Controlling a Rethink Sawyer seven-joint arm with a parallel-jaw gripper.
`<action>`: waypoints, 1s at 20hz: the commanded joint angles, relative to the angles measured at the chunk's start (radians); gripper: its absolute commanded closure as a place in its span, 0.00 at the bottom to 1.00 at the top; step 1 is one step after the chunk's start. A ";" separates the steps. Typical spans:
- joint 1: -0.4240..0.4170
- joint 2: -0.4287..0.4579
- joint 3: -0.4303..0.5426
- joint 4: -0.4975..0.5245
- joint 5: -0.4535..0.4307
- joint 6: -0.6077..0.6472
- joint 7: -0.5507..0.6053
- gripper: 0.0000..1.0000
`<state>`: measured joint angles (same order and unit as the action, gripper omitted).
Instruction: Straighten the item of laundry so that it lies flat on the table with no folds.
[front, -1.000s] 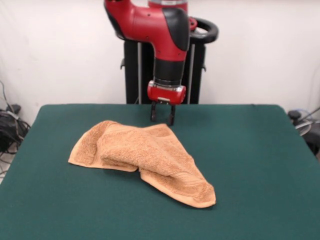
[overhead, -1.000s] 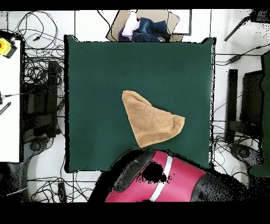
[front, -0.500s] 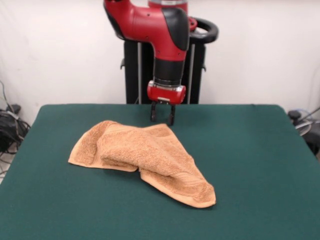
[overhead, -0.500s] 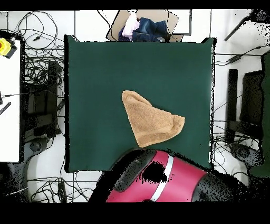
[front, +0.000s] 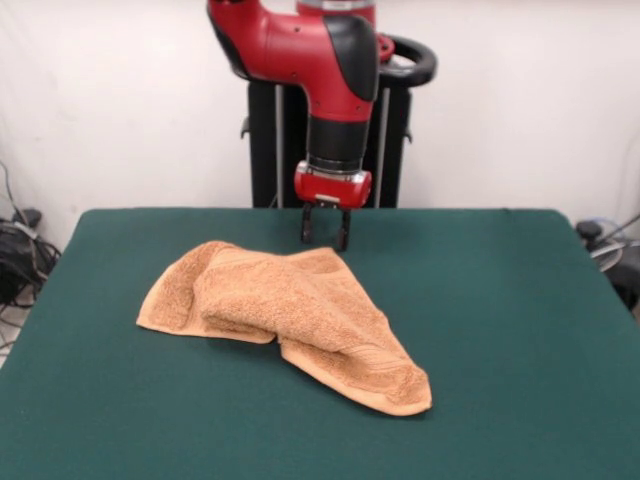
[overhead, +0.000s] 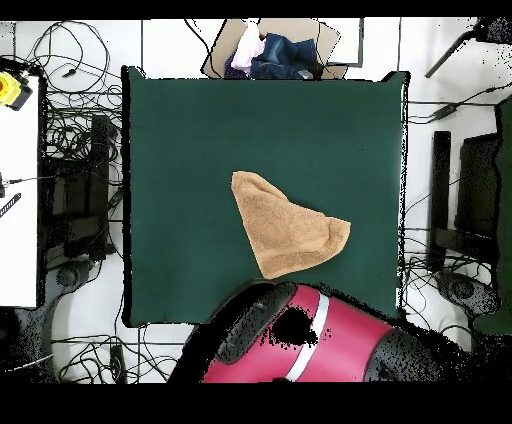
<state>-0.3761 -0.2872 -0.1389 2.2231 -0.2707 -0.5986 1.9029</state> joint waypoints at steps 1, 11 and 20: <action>-0.004 -0.006 0.103 -0.174 0.039 -0.019 0.175 0.00; 0.021 -0.062 0.087 -0.145 0.066 0.031 0.163 0.00; 0.034 -0.147 0.078 -0.108 0.069 0.128 0.145 0.00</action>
<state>-0.3660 -0.4024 -0.1345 2.2222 -0.2707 -0.5749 1.9029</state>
